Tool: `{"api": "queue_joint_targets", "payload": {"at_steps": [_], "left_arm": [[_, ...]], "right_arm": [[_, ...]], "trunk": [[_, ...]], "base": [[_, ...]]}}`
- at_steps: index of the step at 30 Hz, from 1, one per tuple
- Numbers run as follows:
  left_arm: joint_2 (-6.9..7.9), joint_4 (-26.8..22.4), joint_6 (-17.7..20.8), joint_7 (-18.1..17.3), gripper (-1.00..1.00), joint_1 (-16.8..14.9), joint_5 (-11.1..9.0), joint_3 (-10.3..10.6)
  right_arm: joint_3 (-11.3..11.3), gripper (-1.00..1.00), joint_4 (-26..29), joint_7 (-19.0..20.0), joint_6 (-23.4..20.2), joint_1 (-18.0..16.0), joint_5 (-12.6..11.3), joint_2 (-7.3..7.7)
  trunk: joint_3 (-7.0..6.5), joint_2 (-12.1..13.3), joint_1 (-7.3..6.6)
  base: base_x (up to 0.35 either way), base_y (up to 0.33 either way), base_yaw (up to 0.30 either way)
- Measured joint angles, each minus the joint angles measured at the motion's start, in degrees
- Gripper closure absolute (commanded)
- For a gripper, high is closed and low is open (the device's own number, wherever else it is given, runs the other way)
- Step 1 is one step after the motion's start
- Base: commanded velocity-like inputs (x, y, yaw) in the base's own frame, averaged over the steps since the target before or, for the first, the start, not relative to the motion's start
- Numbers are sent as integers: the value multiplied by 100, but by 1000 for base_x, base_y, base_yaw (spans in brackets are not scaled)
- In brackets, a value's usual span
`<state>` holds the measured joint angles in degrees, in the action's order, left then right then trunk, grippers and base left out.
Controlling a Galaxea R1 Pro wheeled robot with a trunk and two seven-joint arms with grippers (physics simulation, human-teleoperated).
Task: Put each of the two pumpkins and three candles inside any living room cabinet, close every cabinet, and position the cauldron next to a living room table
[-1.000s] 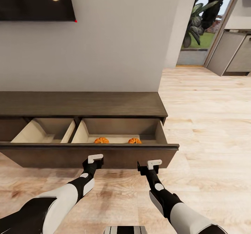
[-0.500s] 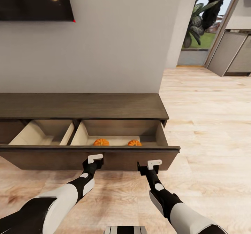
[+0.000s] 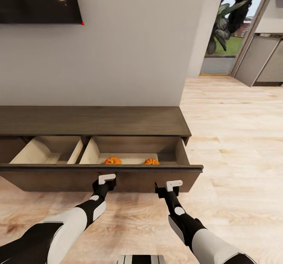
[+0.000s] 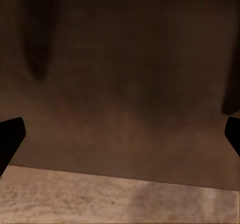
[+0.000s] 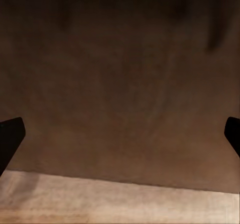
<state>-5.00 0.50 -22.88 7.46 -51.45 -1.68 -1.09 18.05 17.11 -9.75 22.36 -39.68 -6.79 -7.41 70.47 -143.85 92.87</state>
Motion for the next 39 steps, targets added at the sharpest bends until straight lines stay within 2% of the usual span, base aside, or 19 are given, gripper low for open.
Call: {"api": "queue_joint_targets", "payload": {"at_steps": [11, 23, 39], "left_arm": [[16, 0, 0, 1, -100, 0, -3, 0], [18, 0, 0, 0, -100, 0, 5, 4], [18, 0, 6, 3, -100, 0, 1, -7]], "right_arm": [[0, -100, 0, 0, 0, 0, 0, 0], [0, -100, 0, -1, 0, 0, 0, 0], [0, -100, 0, -3, 0, 0, 0, 0]], "trunk": [[0, 0, 1], [0, 0, -1], [0, 0, 0]], "base": [[114, 0, 0], [245, 0, 0], [86, 0, 0]]}}
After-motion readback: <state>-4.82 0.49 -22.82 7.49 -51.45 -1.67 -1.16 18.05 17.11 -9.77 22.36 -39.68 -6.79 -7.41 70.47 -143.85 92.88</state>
